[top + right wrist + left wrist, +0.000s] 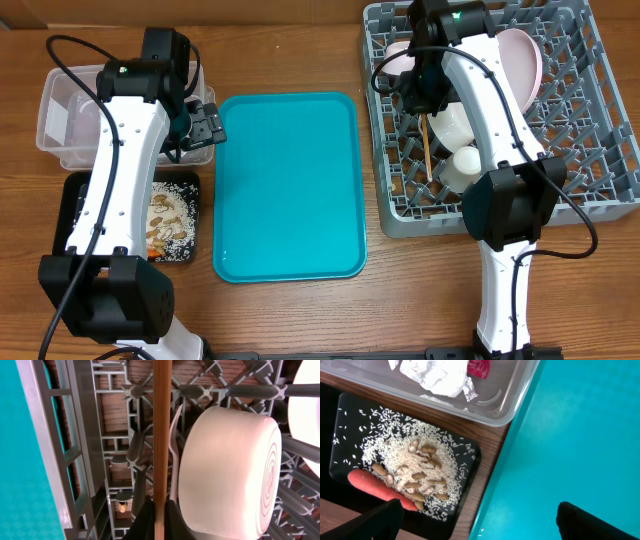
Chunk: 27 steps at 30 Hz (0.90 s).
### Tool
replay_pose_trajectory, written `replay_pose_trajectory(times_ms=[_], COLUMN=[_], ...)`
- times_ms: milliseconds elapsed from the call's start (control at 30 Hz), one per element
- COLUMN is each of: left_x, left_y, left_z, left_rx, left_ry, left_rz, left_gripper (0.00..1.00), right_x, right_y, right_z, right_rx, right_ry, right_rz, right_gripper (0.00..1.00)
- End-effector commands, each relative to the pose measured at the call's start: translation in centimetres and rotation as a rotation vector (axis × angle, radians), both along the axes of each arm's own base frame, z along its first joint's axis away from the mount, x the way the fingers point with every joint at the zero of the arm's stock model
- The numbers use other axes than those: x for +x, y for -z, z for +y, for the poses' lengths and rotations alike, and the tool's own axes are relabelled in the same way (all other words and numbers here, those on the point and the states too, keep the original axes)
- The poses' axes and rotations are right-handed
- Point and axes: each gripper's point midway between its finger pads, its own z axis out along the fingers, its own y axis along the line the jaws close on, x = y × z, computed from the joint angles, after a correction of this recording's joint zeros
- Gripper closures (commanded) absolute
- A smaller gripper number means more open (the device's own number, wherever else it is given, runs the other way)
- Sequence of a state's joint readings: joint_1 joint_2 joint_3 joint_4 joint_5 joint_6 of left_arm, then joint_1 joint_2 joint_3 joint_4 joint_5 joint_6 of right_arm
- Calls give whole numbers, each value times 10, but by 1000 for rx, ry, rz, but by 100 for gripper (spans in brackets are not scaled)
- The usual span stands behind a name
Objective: Sort waste into correct bins and load items into the dishwasher
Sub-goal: 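Lower the stick upright into a rack slot next to the fork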
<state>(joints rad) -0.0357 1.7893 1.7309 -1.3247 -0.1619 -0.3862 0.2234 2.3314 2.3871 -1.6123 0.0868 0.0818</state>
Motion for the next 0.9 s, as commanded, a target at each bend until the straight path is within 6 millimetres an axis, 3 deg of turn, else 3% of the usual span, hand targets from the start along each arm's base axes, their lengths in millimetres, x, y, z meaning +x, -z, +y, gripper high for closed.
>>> replay_pose_trajectory(times_ms=[0,500,867], left_x=[2,2,2], left_y=[-18,-18,-18], left_z=[2,2,2], left_rx=[9,9,9], left_ry=[-13,-13,-13], left_rz=[-55,-54,-54], left_gripper=[0,0,0], right_x=[0,-1,-1], right_y=[-12,-10,4], right_z=[-2,-2,-2], right_rx=[-3,-4,-7], right_ry=[-3,5,9], right_rz=[-32,-25,-10], right_gripper=[96,96,96])
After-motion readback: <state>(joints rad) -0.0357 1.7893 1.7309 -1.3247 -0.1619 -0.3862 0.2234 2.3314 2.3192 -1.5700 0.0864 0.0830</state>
